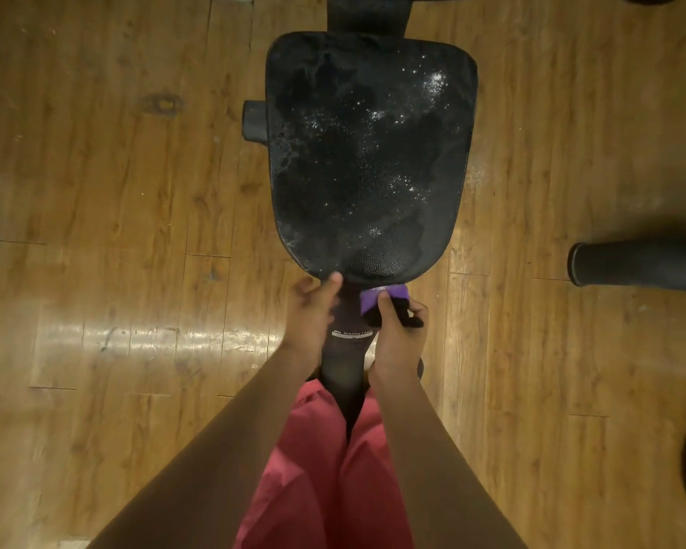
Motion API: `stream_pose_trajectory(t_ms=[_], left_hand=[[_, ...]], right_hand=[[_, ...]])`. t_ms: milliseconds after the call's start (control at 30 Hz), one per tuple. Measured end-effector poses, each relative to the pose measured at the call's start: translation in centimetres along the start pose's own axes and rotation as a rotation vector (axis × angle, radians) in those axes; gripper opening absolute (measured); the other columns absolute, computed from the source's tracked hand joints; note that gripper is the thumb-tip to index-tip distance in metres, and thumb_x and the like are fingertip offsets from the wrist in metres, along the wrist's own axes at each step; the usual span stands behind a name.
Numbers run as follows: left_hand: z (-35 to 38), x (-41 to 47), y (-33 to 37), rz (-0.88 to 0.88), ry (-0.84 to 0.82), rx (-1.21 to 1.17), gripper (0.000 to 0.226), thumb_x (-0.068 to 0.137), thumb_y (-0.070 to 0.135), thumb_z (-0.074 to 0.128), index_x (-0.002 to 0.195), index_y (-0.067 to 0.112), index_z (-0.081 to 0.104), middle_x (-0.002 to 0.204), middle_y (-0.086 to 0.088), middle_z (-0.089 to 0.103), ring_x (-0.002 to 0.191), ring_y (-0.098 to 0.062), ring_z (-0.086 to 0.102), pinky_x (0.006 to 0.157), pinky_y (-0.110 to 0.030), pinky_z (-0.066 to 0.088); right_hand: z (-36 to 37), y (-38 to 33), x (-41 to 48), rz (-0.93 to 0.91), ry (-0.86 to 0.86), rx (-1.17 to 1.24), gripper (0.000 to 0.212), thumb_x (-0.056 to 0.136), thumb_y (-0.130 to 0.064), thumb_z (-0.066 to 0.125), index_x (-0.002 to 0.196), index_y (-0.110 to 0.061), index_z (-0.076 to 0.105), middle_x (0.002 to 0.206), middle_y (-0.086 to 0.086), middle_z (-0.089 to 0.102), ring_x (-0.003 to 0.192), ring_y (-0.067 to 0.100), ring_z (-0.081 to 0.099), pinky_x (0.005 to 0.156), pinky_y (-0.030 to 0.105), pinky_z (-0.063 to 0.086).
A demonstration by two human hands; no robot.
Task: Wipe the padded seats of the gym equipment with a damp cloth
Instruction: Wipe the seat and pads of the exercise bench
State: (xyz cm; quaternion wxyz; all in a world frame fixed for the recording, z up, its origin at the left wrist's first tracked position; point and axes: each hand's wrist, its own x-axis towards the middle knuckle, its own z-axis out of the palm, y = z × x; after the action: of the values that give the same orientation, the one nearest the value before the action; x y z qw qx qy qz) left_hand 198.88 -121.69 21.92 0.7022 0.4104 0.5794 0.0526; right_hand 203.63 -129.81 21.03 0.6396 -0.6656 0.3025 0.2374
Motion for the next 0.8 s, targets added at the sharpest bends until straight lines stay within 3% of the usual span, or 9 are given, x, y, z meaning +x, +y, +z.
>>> stream_pose_trajectory(t_ms=[67,133,200,300,400,533,633,700,800], left_hand=[[0.8,-1.5,-1.3,-0.044,-0.132,0.058,0.007,0.093,0.027,0.06,0.088,0.023,0.062,0.079,0.011,0.07,0.082,-0.009,0.063,0.073,-0.026,0.048],[1.8,-2.4,-2.3,-0.103,-0.238,0.072,0.01,0.086,0.034,0.067,0.088,0.024,0.067,0.085,0.002,0.07,0.087,-0.013,0.065,0.077,-0.026,0.049],[3.1,-2.5,-2.9,-0.144,-0.262,0.04,0.015,0.083,0.034,0.067,0.093,0.023,0.069,0.095,-0.005,0.073,0.096,-0.019,0.067,0.086,-0.037,0.05],[5.1,-2.6,-3.0,-0.209,-0.192,-0.105,0.014,0.094,0.016,0.058,0.102,0.013,0.069,0.1,-0.013,0.073,0.093,-0.022,0.069,0.078,-0.032,0.055],[6.9,-2.4,-3.5,-0.244,-0.133,-0.204,0.013,0.094,0.014,0.057,0.102,0.014,0.068,0.096,-0.01,0.073,0.089,-0.018,0.069,0.068,-0.027,0.054],[7.6,-1.5,-3.9,-0.248,0.015,-0.361,0.019,0.091,0.009,0.061,0.11,0.008,0.062,0.108,-0.018,0.067,0.102,-0.03,0.064,0.084,-0.039,0.055],[6.9,-1.4,-4.2,-0.246,0.029,-0.457,0.012,0.091,0.008,0.062,0.102,0.012,0.06,0.107,-0.019,0.065,0.102,-0.031,0.063,0.081,-0.035,0.055],[5.8,-1.5,-4.2,-0.224,0.04,-0.525,0.012,0.091,0.006,0.06,0.102,0.009,0.059,0.102,-0.017,0.066,0.097,-0.031,0.063,0.074,-0.033,0.055],[4.0,-1.4,-3.6,-0.165,0.097,-0.65,0.021,0.091,0.002,0.058,0.112,0.005,0.057,0.095,-0.012,0.072,0.091,-0.028,0.069,0.082,-0.039,0.057]], right_hand=[[0.0,-0.1,-0.3,0.006,0.018,-0.005,0.02,0.085,-0.006,0.069,0.086,-0.018,0.053,0.092,0.003,0.061,0.082,0.013,0.058,0.074,0.022,0.05],[-0.4,-0.5,0.0,0.04,-0.003,-0.015,0.016,0.085,-0.009,0.069,0.09,-0.015,0.055,0.097,0.007,0.063,0.087,0.017,0.061,0.081,0.033,0.051],[-1.0,-1.1,0.3,0.054,-0.034,-0.029,0.016,0.086,-0.011,0.068,0.097,-0.011,0.056,0.098,0.009,0.063,0.089,0.019,0.062,0.083,0.037,0.051],[-2.0,-1.9,1.0,0.038,-0.079,-0.088,0.014,0.087,-0.01,0.067,0.097,-0.011,0.057,0.09,0.007,0.066,0.087,0.021,0.064,0.079,0.037,0.052],[-2.6,-2.6,2.0,0.033,-0.111,-0.162,0.01,0.087,-0.011,0.067,0.087,-0.016,0.058,0.086,0.008,0.067,0.084,0.024,0.065,0.076,0.039,0.052],[-3.4,-4.3,3.3,0.013,-0.158,-0.207,0.007,0.091,-0.02,0.063,0.085,-0.017,0.059,0.09,0.004,0.064,0.091,0.021,0.061,0.084,0.035,0.049],[-2.8,-6.4,5.0,-0.025,-0.133,-0.227,0.01,0.096,-0.024,0.056,0.104,-0.019,0.056,0.113,0.001,0.061,0.107,0.02,0.06,0.086,0.023,0.043],[-1.4,-7.4,6.1,-0.009,-0.168,-0.266,0.023,0.099,-0.029,0.049,0.12,-0.02,0.05,0.126,0.001,0.056,0.114,0.019,0.056,0.093,0.026,0.041],[0.8,-7.9,6.7,0.002,-0.23,-0.365,0.04,0.102,-0.041,0.034,0.137,-0.023,0.04,0.133,0.0,0.05,0.123,0.019,0.047,0.108,0.037,0.037]])
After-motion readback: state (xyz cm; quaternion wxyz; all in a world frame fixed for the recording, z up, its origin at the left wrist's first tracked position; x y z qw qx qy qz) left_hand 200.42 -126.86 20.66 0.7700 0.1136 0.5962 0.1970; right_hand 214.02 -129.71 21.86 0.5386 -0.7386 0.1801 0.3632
